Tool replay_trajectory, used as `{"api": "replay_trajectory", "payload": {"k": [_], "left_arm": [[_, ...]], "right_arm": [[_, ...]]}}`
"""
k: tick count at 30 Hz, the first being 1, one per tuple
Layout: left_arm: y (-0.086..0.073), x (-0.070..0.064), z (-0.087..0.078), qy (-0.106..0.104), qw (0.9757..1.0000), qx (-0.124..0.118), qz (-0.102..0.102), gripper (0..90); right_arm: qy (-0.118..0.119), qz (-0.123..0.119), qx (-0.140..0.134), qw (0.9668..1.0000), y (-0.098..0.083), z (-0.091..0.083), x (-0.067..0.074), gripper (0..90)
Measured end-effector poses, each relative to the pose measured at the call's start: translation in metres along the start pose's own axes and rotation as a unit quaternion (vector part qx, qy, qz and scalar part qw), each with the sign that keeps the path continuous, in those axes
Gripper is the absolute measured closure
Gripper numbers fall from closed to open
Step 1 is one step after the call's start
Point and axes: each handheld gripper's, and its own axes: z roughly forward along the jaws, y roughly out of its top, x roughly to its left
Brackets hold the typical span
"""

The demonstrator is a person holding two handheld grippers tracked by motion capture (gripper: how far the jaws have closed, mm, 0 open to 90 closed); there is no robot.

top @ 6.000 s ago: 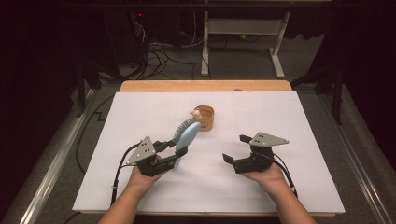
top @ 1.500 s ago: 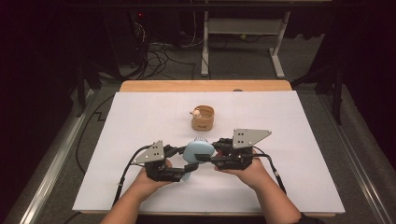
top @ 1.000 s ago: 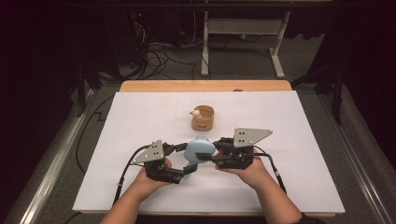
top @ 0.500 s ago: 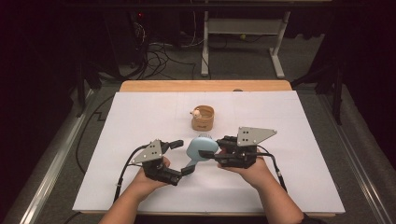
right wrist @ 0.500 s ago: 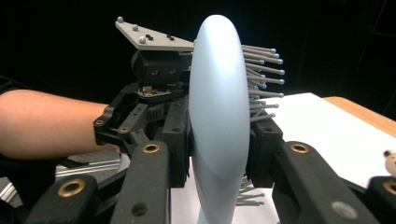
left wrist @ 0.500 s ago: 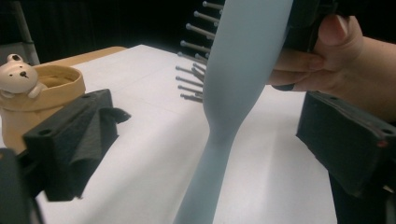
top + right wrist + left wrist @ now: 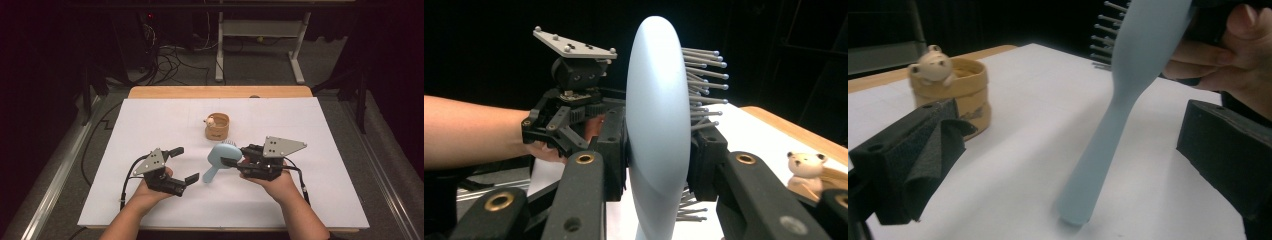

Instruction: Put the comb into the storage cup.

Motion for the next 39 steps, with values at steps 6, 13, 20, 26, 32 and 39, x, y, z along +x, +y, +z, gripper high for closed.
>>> {"api": "replay_trajectory", "payload": {"k": [6, 13, 20, 26, 32, 39], "left_arm": [[0.012, 0.008, -0.01, 0.01, 0.9994, -0.03, -0.009, 0.3], [0.013, 0.016, -0.013, 0.023, 0.9989, -0.041, 0.002, 0.3], [0.013, 0.02, -0.019, 0.021, 0.998, -0.058, 0.017, 0.3], [0.017, 0.024, -0.022, 0.026, 0.9966, -0.077, 0.013, 0.3], [0.017, 0.026, -0.026, 0.023, 0.9961, -0.083, 0.017, 0.3], [0.017, 0.028, -0.026, 0.026, 0.9954, -0.09, 0.023, 0.3]], "right_arm": [[-0.017, -0.001, -0.007, 0.9998, -0.002, -0.006, 0.0, 66.9], [-0.034, 0.005, -0.011, 0.9993, -0.004, -0.014, 0.0, 66.8], [-0.054, 0.001, -0.02, 0.9983, -0.006, -0.026, 0.001, 66.7], [-0.067, 0.003, -0.022, 0.9975, -0.012, -0.035, 0.001, 66.5], [-0.079, 0.011, -0.026, 0.9965, -0.018, -0.044, -0.002, 66.3], [-0.106, 0.013, -0.039, 0.9936, -0.02, -0.054, -0.002, 66.3]]}}
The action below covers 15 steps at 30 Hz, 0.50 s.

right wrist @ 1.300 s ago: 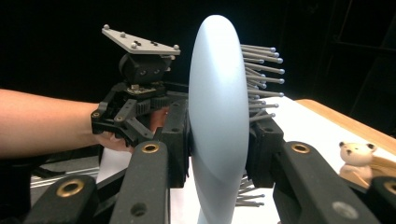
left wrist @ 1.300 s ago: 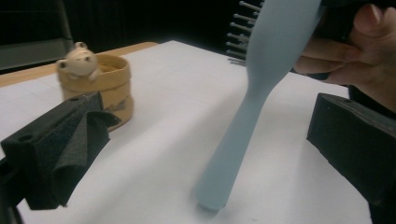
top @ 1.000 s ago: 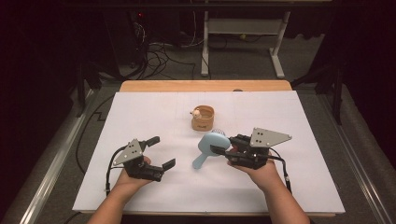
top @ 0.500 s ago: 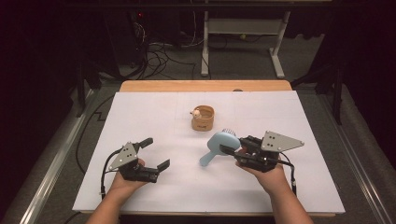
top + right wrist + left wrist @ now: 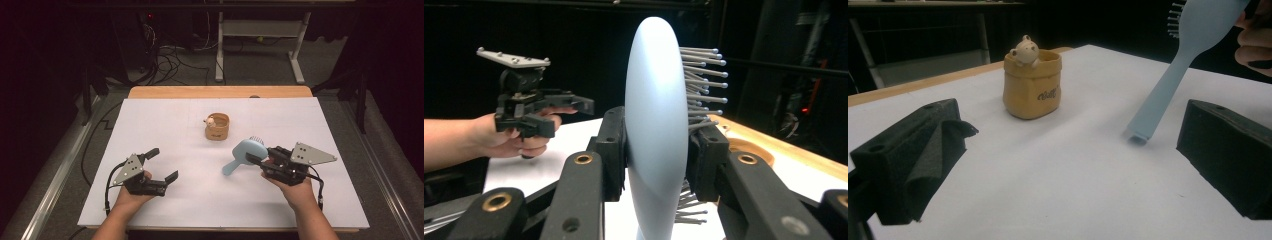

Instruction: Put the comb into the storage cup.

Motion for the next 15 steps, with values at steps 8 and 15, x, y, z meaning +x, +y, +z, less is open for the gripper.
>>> {"api": "replay_trajectory", "payload": {"k": [8, 15], "left_arm": [[0.005, 0.001, 0.001, 0.005, 0.9998, -0.016, -0.008, 0.3], [0.006, 0.004, 0.002, 0.009, 0.9998, -0.019, -0.007, 0.3]], "right_arm": [[-0.039, 0.0, -0.011, 0.9992, -0.002, -0.012, -0.004, 66.0], [-0.07, -0.004, -0.018, 0.9974, 0.0, -0.019, -0.006, 66.1]]}}
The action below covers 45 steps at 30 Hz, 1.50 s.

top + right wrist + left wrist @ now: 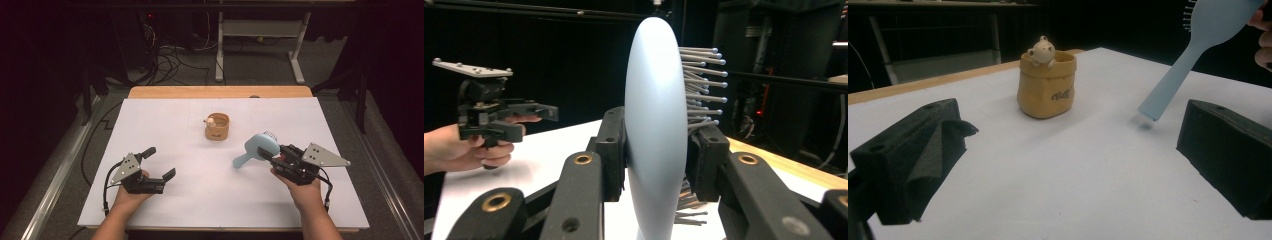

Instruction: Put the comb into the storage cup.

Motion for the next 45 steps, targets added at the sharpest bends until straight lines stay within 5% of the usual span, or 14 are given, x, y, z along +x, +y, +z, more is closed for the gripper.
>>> {"api": "replay_trajectory", "payload": {"k": [26, 45], "left_arm": [[0.003, 0.003, 0.001, 0.015, 0.9998, -0.01, -0.005, 0.5], [0.0, 0.005, 0.001, 0.013, 0.9999, -0.004, 0.002, 0.6]], "right_arm": [[-0.073, -0.015, -0.006, 0.9972, 0.002, -0.02, -0.012, 65.9], [-0.078, -0.018, -0.018, 0.9966, 0.008, -0.014, -0.013, 65.8]]}}
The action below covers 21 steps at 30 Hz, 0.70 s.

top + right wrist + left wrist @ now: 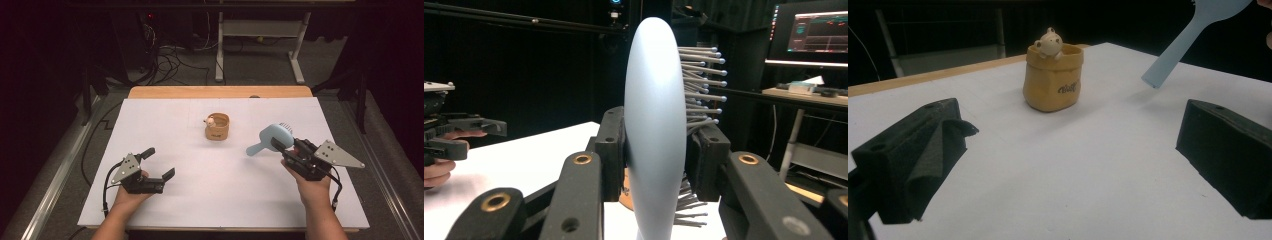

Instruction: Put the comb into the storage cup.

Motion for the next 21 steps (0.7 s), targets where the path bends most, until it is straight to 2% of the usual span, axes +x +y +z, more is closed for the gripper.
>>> {"api": "replay_trajectory", "payload": {"k": [9, 21], "left_arm": [[0.0, 0.0, -0.001, -0.004, 1.0, 0.003, -0.003, 0.5], [0.0, 0.0, -0.003, -0.007, 1.0, 0.001, -0.002, 0.5]], "right_arm": [[0.008, -0.003, -0.003, 1.0, 0.005, 0.016, 0.004, 65.5], [0.013, 0.001, -0.006, 0.9999, 0.015, 0.03, 0.003, 65.4]]}}
